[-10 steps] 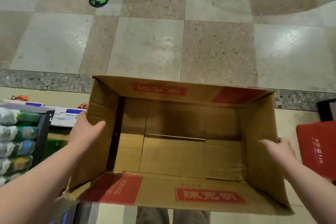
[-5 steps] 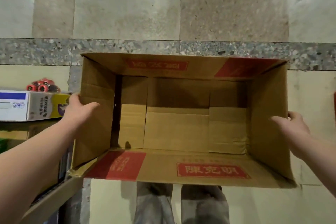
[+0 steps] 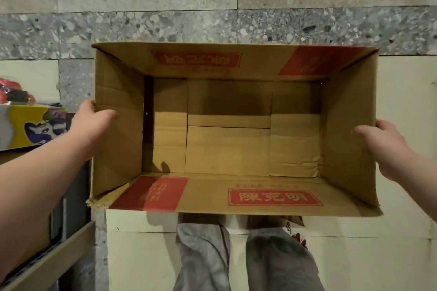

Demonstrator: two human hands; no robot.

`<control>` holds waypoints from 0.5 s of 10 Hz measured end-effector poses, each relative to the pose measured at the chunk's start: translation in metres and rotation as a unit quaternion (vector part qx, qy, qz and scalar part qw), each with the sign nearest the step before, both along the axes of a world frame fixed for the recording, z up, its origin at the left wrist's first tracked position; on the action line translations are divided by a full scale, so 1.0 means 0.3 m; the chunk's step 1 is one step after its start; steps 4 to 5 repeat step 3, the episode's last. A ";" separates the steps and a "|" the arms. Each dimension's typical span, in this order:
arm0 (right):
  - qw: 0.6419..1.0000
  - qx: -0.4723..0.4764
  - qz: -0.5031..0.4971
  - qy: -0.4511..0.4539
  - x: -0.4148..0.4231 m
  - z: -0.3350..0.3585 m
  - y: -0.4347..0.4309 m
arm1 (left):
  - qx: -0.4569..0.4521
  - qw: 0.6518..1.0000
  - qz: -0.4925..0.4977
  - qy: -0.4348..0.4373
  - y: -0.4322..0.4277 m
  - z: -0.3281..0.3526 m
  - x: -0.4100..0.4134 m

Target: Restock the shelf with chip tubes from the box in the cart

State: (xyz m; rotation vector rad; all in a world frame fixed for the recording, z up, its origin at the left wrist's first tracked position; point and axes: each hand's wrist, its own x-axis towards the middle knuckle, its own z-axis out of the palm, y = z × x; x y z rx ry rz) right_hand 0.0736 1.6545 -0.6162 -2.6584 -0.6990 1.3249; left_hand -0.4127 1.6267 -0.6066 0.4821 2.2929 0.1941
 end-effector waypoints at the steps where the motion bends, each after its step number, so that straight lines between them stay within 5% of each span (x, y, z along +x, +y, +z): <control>1: 1.000 0.004 -0.006 0.005 0.002 -0.047 -0.015 | -0.006 1.000 -0.005 -0.009 -0.013 -0.049 -0.015; 3: 0.998 -0.037 0.058 -0.013 -0.018 0.017 -0.083 | -0.107 0.979 -0.154 0.076 -0.134 -0.002 0.058; 5: 0.998 -0.037 0.058 -0.013 -0.018 0.017 -0.083 | -0.107 0.979 -0.154 0.076 -0.134 -0.002 0.058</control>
